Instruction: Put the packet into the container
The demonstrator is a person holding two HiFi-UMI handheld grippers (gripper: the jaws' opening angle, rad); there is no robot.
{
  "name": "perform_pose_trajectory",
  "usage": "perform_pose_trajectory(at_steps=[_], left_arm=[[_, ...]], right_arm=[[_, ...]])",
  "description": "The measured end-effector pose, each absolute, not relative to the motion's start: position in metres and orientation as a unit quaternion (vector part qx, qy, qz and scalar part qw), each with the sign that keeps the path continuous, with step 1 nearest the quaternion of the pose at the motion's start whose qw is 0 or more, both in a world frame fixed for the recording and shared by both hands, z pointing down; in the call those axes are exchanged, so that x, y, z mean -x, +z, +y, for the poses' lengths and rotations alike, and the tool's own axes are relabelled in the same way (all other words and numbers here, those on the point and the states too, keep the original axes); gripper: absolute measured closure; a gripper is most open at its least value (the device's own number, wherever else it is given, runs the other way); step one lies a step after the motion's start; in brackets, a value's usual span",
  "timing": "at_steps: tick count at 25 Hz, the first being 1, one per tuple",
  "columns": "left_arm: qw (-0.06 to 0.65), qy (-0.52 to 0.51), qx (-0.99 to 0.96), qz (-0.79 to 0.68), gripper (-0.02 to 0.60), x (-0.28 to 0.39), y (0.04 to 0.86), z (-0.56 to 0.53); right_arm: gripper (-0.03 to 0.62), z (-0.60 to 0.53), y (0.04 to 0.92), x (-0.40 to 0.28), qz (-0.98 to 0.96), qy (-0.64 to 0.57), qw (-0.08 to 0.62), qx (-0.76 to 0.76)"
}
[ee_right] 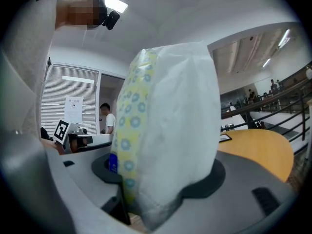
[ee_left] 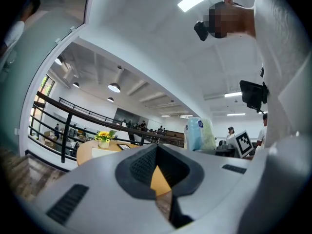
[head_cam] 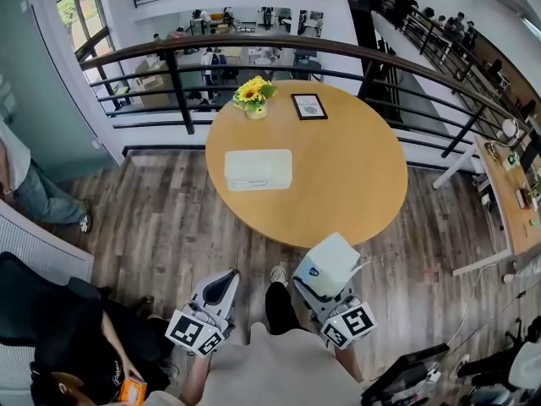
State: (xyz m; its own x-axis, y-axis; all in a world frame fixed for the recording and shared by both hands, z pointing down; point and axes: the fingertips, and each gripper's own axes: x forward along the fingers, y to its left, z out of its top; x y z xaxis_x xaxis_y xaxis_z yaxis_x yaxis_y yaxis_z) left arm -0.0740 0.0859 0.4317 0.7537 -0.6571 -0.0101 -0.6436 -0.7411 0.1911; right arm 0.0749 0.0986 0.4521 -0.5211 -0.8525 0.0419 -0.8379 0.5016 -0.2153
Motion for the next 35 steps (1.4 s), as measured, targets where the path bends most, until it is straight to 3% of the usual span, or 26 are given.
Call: perform_pose_trajectory(at_steps=[21,35], left_arm=[[0.080,-0.034,-0.928,-0.362,0.577,0.015,0.399,-0.156],[0.125,-0.023,-0.912,-0.389,0.577,0.062,0.419,-0.191]], right_arm=[[0.276,-0.142,0.424,-0.119,0.882,-0.106,0.032,0.457],[0.276,-0.185,0.444,-0.090,0.880,-0.144,-0.001,0.452]])
